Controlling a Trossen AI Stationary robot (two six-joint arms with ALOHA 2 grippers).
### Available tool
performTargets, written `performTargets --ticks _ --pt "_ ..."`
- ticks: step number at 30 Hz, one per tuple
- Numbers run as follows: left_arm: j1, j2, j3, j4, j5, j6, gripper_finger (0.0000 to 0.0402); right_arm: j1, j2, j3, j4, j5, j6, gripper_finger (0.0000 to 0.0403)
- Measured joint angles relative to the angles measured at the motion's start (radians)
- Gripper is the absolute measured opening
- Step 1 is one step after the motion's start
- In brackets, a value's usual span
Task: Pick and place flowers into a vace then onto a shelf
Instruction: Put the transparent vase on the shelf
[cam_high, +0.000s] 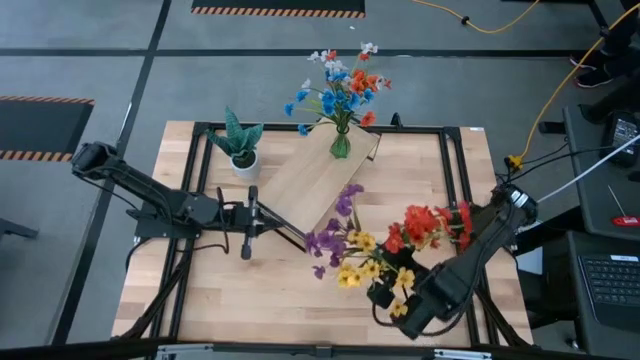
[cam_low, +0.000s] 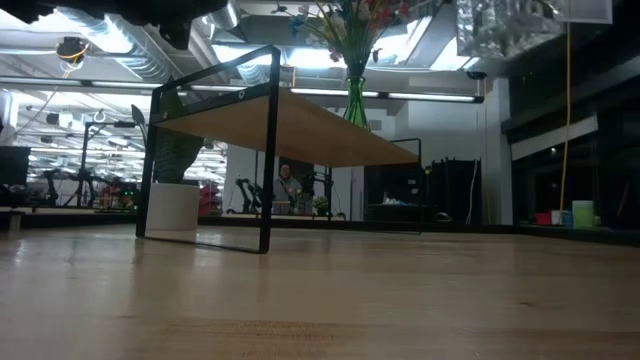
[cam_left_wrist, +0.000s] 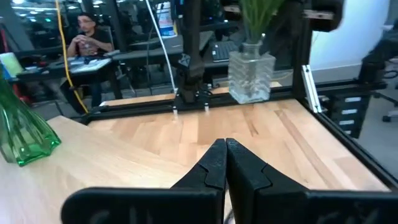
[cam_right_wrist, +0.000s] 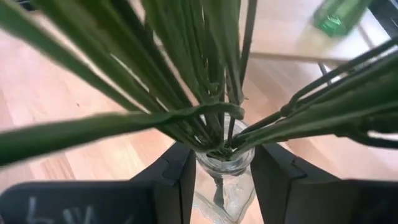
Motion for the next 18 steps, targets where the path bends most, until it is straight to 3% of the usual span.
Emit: performTargets --ticks 6,14,18 --pt "-0.032 -0.067 0.000 -0.036 0.000 0.000 0.0002 -0.079 -0.101 -0.099 0.202 -0.043 -0.283 0.0116" --pt "-0.064 -0.084 0.000 -0.070 0.002 0.000 0.0002 -0.220 -0.318 -0.375 0.703 -0.136 -0.707 0.0116" --pt "-0.066 -0.084 0.000 -0.080 -0.010 -0.001 0.0001 -0.293 -0.367 -0.466 0.933 -0.225 -0.928 0.0116"
